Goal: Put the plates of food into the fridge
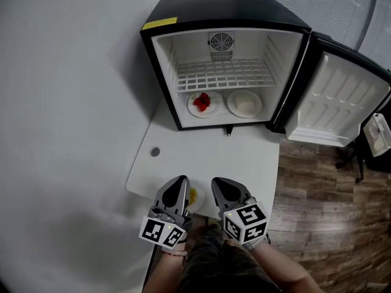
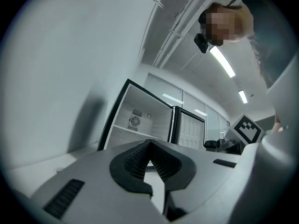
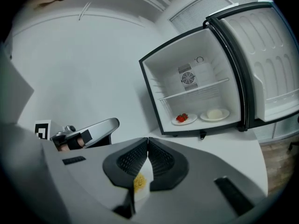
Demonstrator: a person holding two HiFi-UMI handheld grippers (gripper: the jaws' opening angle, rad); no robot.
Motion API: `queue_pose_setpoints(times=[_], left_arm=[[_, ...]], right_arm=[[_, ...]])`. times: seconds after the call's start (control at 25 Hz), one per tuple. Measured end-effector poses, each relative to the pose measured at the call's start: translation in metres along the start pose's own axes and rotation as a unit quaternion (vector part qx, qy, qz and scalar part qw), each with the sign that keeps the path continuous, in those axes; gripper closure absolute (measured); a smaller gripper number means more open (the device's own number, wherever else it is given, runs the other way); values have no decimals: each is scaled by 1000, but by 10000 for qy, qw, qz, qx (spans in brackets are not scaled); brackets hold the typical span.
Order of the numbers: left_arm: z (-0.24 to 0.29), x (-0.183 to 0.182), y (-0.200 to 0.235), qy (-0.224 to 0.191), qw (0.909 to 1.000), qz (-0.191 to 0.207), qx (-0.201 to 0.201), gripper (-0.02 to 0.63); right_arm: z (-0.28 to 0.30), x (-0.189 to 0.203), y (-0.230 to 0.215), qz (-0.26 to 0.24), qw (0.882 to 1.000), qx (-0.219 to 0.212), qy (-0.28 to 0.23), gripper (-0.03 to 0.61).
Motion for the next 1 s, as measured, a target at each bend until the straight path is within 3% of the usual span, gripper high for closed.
queue_pose_setpoints(times=[0.24,0.44,0.6,0.72,0.8,1.0], left_arm=[[-50,6,10,-86,9992,61,-395,607],[-87,19,20,-109,9967,25,-802,607],[-112,35,23,-64,9948,11,-1014,607],[-128,49,25,-21,9929,-49,-1186,607],[-139,55,28,-30,9913,-97,-1312,607],[-158,63,33,-62,9887,-142,-1493,607]], right_arm=[[-2,31,36,168,9989,-335,265,571],[-5,75,71,705,9931,-415,835,571],[-7,115,101,1314,9811,-633,1271,569],[-2,136,113,2210,9621,-758,1406,566],[6,146,118,2867,9432,-811,1471,491],[28,164,116,4223,8931,-514,1464,419]])
Point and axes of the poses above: the fingertips, and each gripper's own axes: z forward along the fingers, y to its left, x out of its underside, the point moved 7 cm from there along -z, backward along the fingers, and after that the axes turned 10 degrees about -z, right-handed, at the moved point
